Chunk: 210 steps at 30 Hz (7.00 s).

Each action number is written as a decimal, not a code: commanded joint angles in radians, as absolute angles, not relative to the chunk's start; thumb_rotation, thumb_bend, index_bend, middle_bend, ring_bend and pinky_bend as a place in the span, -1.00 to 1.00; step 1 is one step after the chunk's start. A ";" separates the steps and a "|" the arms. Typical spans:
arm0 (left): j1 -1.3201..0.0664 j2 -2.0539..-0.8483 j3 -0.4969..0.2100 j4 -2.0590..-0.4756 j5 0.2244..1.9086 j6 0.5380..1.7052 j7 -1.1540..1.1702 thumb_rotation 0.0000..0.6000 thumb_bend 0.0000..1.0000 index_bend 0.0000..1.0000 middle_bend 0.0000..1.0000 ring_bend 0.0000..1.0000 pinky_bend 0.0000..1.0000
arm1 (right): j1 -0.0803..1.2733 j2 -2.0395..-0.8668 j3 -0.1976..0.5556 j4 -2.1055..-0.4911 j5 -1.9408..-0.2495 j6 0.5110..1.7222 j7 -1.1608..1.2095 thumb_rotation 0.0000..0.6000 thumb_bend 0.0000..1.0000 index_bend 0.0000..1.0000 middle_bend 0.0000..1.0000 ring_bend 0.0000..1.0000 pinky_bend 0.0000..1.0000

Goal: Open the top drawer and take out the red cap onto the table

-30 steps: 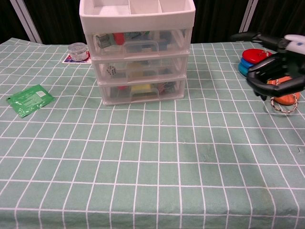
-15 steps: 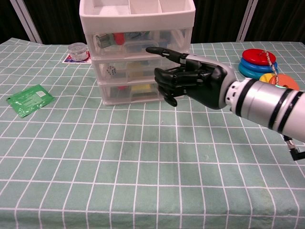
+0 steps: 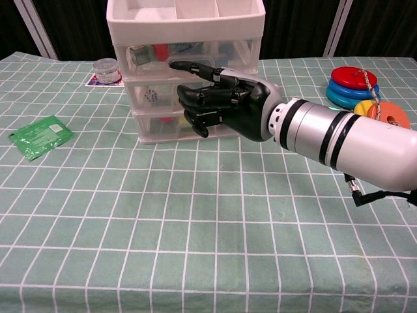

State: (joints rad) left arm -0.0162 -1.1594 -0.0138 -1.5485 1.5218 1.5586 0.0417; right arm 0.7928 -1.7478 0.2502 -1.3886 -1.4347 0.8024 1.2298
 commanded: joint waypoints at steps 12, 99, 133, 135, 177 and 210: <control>-0.011 -1.158 -0.014 -1.550 1.525 1.563 0.043 1.00 -0.90 -0.45 -0.59 -0.63 -0.59 | 0.823 -1.764 0.265 -1.357 -1.407 0.783 1.218 1.00 0.04 -0.64 0.55 0.36 0.50; -0.006 -1.161 -0.014 -1.561 1.530 1.558 0.051 1.00 -0.90 -0.45 -0.59 -0.63 -0.59 | 0.688 -1.289 0.096 -1.950 -1.391 0.870 0.300 1.00 -0.02 -0.71 0.56 0.44 0.66; 0.037 -1.153 -0.004 -1.565 1.537 1.611 0.040 1.00 -0.90 -0.45 -0.59 -0.63 -0.59 | 1.147 -1.382 0.217 -1.869 -0.830 0.839 -0.506 1.00 -0.45 -0.51 0.87 0.79 1.00; 0.038 -1.154 -0.004 -1.562 1.537 1.610 0.038 1.00 -0.90 -0.45 -0.59 -0.63 -0.59 | 1.160 -1.399 0.210 -1.856 -0.809 0.851 -0.527 1.00 -0.45 -0.50 0.87 0.79 1.00; 0.046 -1.155 -0.010 -1.543 1.554 1.629 0.015 1.00 -0.90 -0.45 -0.59 -0.63 -0.59 | 1.008 -1.346 0.178 -2.006 -1.073 1.113 -0.410 1.00 -0.25 0.29 0.93 0.87 1.00; 0.049 -1.156 -0.010 -1.582 1.562 1.636 0.050 1.00 -0.90 -0.45 -0.59 -0.63 -0.59 | 0.682 -1.594 -0.065 -1.480 -1.554 0.983 -0.155 1.00 -0.23 -0.17 0.92 0.83 1.00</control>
State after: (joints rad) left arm 0.0490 -1.1556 -0.0099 -1.5821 1.5617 1.6358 0.0500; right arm 0.6698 -1.5679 -0.0844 -1.5007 -1.5675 1.0060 -0.1467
